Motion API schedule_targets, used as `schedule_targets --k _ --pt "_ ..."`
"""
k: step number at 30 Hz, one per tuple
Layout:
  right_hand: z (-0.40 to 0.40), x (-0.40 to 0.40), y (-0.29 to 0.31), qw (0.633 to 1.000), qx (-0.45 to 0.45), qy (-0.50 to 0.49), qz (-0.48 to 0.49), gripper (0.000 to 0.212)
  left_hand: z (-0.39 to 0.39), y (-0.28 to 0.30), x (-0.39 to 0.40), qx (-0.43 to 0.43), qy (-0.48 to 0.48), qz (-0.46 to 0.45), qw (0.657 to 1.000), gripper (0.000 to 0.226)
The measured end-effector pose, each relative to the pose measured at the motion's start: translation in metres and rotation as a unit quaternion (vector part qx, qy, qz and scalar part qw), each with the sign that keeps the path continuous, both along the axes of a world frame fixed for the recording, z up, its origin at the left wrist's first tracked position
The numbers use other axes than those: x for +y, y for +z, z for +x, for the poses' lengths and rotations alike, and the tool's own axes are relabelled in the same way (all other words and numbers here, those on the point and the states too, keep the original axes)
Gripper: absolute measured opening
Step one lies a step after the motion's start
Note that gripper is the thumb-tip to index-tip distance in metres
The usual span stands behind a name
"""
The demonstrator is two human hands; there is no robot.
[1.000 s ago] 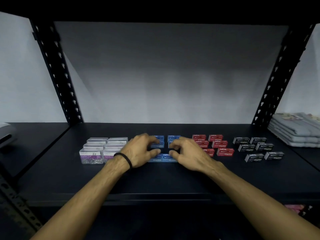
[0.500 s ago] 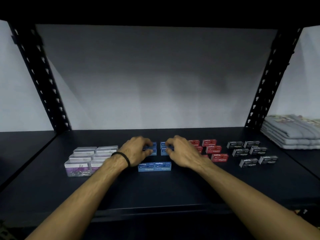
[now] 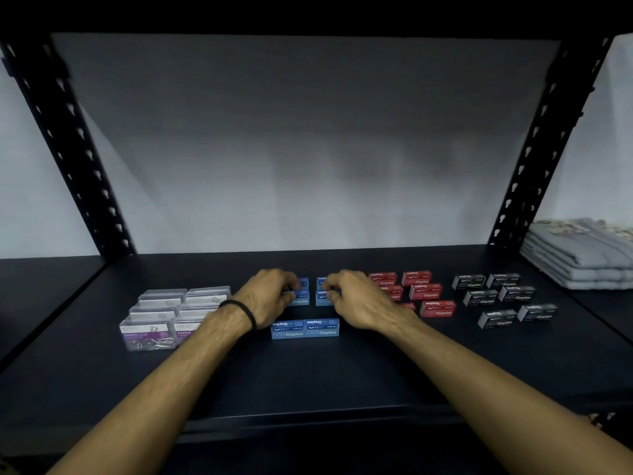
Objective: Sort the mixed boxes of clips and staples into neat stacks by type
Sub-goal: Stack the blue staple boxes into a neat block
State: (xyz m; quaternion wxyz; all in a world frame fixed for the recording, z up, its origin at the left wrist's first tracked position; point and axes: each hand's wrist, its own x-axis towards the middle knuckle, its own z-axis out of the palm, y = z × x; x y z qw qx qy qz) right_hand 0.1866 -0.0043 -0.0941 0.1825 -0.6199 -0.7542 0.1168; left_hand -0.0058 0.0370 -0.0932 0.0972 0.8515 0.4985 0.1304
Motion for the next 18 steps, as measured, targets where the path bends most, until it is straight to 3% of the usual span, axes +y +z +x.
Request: schedule_targets --k 18 --pt "-0.0084 -0.0033 0.0012 1.000 0.009 0.019 -0.006 0.024 -0.0054 -0.0006 -0.0049 -0.029 -0.014 -0.009 0.999 0.010"
